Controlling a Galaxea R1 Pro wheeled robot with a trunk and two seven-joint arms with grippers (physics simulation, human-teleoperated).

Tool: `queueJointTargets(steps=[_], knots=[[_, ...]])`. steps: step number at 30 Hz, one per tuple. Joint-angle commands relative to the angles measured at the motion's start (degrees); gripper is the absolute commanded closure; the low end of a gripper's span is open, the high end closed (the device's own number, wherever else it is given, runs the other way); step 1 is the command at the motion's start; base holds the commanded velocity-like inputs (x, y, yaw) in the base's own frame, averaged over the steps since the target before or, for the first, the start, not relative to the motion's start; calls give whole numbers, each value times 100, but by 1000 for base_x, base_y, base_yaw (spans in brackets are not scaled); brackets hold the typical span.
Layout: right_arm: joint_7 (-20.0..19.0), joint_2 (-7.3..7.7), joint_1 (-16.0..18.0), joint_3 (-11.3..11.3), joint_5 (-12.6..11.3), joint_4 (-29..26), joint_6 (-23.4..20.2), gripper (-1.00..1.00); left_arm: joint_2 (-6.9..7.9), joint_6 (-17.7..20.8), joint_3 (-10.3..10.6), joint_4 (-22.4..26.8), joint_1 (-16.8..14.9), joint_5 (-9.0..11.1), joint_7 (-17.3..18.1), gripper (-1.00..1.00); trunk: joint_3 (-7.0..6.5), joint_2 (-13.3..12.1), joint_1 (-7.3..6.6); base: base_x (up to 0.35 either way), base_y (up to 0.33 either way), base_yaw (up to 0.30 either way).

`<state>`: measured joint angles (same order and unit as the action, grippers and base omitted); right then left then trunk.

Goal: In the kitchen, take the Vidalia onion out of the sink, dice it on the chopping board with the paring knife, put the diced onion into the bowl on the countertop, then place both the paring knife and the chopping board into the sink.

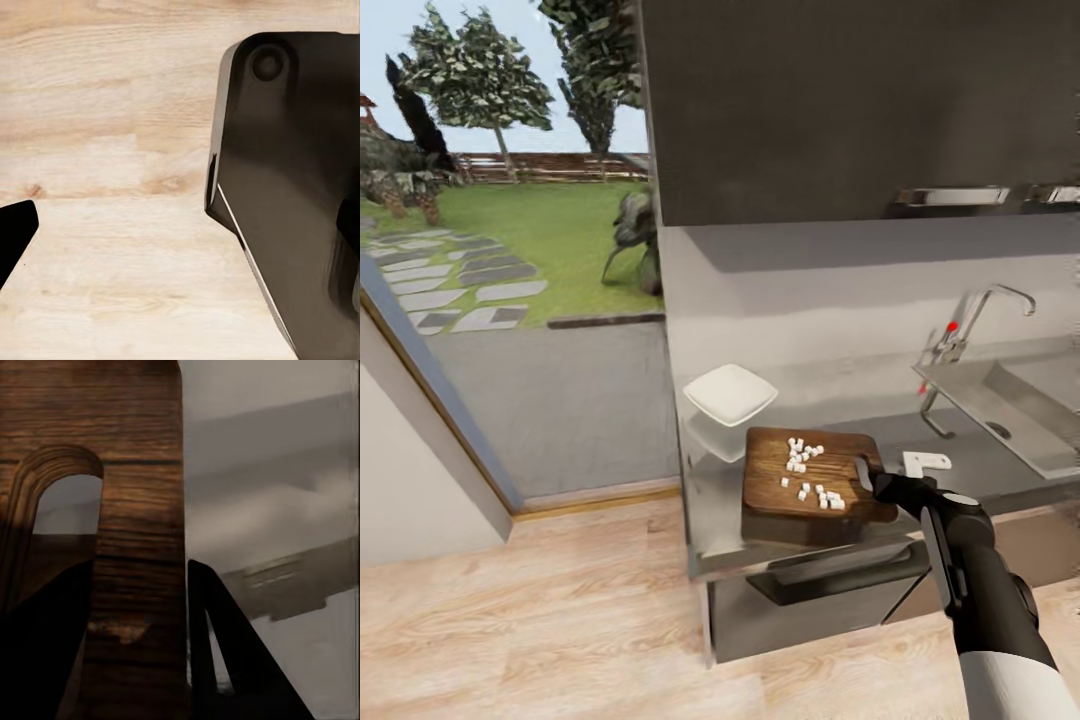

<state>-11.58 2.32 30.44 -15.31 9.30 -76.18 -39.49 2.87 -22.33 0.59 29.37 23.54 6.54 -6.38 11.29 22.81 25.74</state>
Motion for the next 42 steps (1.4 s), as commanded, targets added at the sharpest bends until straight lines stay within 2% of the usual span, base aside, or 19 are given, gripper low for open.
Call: queueJointTargets(steps=[1,3,6,34,42], knots=[[3,-2,6,-6,55,-8,-26,100,3,-9,20,7,3,58,-3,-100,6,11,4,0,268,-231],[265,-2,6,-11,55,-16,-24,100,3,-8,20,7,6,58,-3,-100,-4,11,4,0,268,-231],[359,-3,6,-10,55,-19,-24,100,3,-8,20,7,6,58,-4,-100,-19,11,4,0,268,-231],[384,-4,6,-7,51,-20,-33,100,3,-10,20,7,5,58,-1,-100,-157,11,4,0,285,-244],[384,-4,6,-7,47,-20,-33,100,3,-10,20,6,6,58,-1,-100,-197,11,4,108,310,-258]])
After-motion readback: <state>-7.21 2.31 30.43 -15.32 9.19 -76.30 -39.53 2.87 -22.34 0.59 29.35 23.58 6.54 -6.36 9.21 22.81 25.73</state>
